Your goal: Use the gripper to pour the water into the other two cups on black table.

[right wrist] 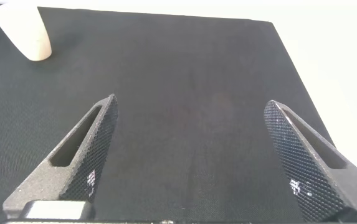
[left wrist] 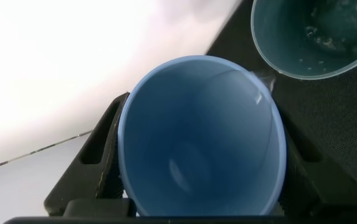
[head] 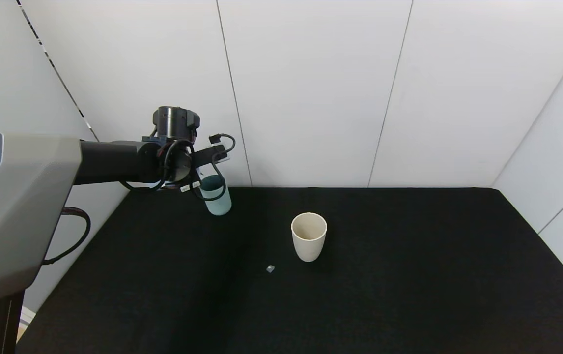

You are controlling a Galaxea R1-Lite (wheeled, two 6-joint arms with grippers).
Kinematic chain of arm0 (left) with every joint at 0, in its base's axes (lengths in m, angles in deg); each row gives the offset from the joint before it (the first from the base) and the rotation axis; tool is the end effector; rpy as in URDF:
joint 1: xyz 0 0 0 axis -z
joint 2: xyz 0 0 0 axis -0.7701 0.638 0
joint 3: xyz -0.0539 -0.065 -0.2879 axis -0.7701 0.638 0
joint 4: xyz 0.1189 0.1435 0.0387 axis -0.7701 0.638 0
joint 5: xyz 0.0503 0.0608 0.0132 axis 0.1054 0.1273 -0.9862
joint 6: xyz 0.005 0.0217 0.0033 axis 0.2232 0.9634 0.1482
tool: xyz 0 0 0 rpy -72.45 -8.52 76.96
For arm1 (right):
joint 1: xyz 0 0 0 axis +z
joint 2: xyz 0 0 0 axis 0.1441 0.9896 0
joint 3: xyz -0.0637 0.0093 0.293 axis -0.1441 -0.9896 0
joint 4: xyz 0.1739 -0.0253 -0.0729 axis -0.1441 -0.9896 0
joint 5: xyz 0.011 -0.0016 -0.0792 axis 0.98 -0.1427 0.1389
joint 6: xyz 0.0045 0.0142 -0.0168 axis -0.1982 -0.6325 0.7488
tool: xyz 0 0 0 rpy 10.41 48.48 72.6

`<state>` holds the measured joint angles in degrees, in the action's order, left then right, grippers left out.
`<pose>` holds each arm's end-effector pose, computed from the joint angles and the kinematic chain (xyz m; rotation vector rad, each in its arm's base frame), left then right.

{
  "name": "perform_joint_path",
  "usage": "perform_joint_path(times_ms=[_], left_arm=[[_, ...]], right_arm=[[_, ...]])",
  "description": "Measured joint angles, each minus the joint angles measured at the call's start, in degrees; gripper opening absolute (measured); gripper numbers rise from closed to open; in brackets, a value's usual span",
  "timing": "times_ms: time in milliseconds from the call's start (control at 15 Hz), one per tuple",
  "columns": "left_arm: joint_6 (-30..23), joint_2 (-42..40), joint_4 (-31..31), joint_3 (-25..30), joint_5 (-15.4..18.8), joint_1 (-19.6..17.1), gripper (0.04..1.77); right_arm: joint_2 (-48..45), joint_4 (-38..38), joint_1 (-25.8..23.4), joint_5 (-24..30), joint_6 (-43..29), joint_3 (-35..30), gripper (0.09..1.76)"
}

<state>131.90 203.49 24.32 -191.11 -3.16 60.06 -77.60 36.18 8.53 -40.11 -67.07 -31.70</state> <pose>0.4662 -0.0684 0.1827 1.2401 0.5982 0.0535 -0.0229 0.0003 0.0757 -0.0074 -0.0012 0.0177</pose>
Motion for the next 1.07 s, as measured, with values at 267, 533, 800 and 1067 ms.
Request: perform_joint_path(times_ms=[267,533,800,1067], left_arm=[[0.5,-0.1,0.2,0.0,-0.1,0.1,1.29],[1.2,-0.3,0.2,0.1,-0.3,0.1,1.29],[1.2,-0.4,-0.3,0.3,-0.5,0.3,1.29],[-1.7,-0.7,-0.7,0.9,0.0,0.3,1.29]], right_arm=[[0.0,0.0,0.0,0.0,0.0,0.0,1.71],[0.0,0.0,0.0,0.0,0.0,0.0,1.71],[0.0,0.0,0.0,0.0,0.0,0.0,1.71],[0.0,0.0,0.0,0.0,0.0,0.0,1.71]])
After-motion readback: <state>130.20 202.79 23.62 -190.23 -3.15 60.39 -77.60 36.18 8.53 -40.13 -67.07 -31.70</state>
